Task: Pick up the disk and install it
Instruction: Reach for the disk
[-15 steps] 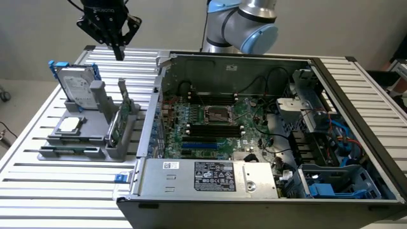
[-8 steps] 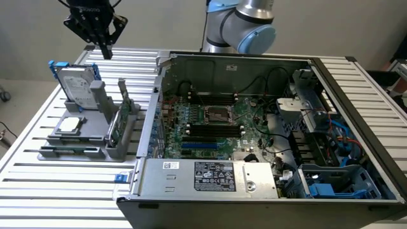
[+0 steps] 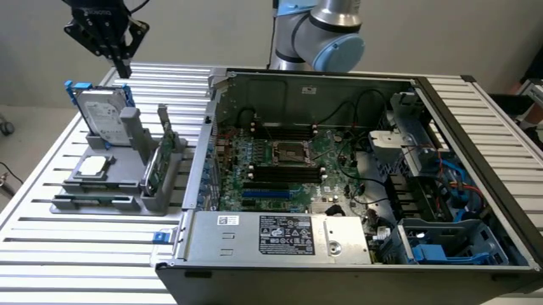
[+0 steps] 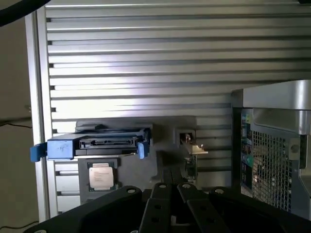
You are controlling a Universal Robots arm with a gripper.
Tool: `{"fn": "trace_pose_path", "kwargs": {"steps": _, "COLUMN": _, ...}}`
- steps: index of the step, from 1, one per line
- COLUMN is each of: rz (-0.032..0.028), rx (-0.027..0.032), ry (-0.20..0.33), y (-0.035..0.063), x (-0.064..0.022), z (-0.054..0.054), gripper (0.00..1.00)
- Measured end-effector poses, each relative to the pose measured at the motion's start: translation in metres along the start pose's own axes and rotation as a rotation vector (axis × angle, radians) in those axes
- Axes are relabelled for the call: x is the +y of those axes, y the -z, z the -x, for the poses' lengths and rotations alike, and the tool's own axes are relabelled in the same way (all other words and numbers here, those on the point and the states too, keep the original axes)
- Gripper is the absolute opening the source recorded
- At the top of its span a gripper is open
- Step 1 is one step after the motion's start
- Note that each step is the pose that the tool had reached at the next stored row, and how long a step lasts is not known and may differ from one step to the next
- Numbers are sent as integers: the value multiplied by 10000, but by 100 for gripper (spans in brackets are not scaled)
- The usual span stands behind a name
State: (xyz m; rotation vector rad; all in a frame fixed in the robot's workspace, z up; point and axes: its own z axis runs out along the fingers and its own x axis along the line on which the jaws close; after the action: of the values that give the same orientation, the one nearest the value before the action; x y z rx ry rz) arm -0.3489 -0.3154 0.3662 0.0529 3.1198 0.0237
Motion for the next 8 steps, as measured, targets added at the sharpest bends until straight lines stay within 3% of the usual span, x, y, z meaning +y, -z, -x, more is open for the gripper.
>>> {"fn": "trace_pose_path", "kwargs": {"steps": 8, "rz": -173, "rx": 7, "ry": 3, "y": -31, "x": 87, "z": -369, "gripper": 11}}
